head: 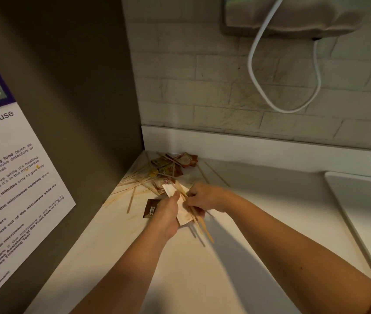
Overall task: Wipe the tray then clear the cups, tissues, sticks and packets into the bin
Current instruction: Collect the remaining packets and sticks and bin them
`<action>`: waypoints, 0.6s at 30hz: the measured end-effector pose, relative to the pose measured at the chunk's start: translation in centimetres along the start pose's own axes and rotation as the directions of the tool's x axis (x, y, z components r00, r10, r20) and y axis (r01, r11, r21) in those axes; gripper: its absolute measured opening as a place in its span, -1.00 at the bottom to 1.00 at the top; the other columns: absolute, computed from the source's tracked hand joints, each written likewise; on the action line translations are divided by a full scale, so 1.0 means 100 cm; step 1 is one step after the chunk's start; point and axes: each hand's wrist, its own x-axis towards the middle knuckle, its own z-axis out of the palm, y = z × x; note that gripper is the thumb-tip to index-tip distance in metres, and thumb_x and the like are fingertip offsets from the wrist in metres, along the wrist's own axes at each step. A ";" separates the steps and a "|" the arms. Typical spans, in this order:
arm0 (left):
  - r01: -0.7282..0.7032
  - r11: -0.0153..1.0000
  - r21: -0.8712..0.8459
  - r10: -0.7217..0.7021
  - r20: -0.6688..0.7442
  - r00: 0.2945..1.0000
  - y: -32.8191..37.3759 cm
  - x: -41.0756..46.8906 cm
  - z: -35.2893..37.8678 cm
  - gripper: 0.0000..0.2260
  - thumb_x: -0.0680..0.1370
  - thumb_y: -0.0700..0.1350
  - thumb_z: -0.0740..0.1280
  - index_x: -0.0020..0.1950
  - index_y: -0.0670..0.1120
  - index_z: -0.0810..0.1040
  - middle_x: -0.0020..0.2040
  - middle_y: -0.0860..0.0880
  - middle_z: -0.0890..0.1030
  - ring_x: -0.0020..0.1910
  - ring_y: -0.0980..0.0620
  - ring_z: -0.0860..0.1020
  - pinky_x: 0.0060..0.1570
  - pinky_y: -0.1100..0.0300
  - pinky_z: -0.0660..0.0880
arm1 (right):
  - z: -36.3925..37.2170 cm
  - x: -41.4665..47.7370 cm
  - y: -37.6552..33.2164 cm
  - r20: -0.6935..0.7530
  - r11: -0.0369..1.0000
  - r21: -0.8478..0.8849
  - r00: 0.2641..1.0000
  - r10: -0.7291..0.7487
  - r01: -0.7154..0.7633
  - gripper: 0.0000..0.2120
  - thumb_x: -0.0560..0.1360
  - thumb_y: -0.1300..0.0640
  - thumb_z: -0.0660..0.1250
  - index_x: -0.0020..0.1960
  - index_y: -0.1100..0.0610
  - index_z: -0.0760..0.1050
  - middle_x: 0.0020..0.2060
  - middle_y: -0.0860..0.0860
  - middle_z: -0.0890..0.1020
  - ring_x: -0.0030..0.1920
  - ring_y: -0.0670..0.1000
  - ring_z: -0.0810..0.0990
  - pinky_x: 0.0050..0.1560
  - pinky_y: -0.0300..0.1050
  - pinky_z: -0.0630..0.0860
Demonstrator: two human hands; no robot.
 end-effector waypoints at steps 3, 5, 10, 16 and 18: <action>-0.028 1.000 0.001 0.028 0.032 0.999 0.000 0.002 0.001 -0.76 0.64 -0.09 0.14 -0.10 -0.15 0.52 -0.40 -0.14 0.64 -0.35 -0.13 0.60 -0.29 0.00 0.57 | 0.007 0.005 -0.004 -0.023 0.986 -0.162 0.999 -0.027 0.023 -0.71 0.56 0.25 0.13 -0.32 0.20 0.43 -0.41 0.07 0.56 -0.47 -0.07 0.47 -0.31 -0.28 0.42; -0.053 0.998 0.027 0.054 -0.009 0.999 0.002 0.005 0.000 -0.80 0.62 -0.14 0.19 -0.13 -0.19 0.51 -0.38 -0.16 0.63 -0.46 -0.10 0.60 -0.45 0.06 0.56 | 0.012 0.010 -0.008 -0.055 0.973 -0.231 0.998 -0.035 0.021 -0.74 0.55 0.27 0.13 -0.21 0.27 0.53 -0.29 0.14 0.63 -0.41 -0.02 0.53 -0.24 -0.23 0.50; -0.088 0.996 0.013 0.088 -0.107 0.990 0.006 0.020 -0.004 -0.78 0.62 -0.24 0.17 0.24 -0.25 0.44 0.03 -0.26 0.58 -0.12 -0.19 0.57 -0.27 -0.02 0.54 | 0.014 0.016 -0.011 -0.164 0.963 -0.268 0.983 -0.085 0.039 -0.80 0.53 0.21 0.19 -0.04 0.28 0.56 -0.13 0.16 0.61 -0.20 0.08 0.53 -0.39 -0.21 0.39; -0.094 0.994 -0.054 0.085 -0.146 0.986 0.019 0.026 -0.019 -0.81 0.63 -0.24 0.16 0.23 -0.18 0.37 -0.12 -0.19 0.52 -0.25 -0.16 0.52 -0.58 0.07 0.55 | -0.013 0.034 0.010 -0.359 0.996 -0.089 0.932 -0.046 0.015 -0.79 0.47 0.27 0.23 -0.03 0.31 0.62 -0.04 0.20 0.66 -0.09 0.12 0.61 -0.14 -0.10 0.49; -0.082 0.993 -0.079 0.070 -0.144 0.987 0.025 0.025 -0.024 -0.83 0.62 -0.23 0.16 0.22 -0.16 0.36 -0.10 -0.21 0.50 -0.24 -0.17 0.51 -0.60 0.07 0.54 | -0.026 0.046 0.029 -0.449 0.991 -0.095 0.893 0.042 -0.095 -0.78 0.49 0.26 0.24 0.05 0.30 0.60 0.04 0.16 0.64 0.06 0.14 0.58 -0.05 -0.15 0.46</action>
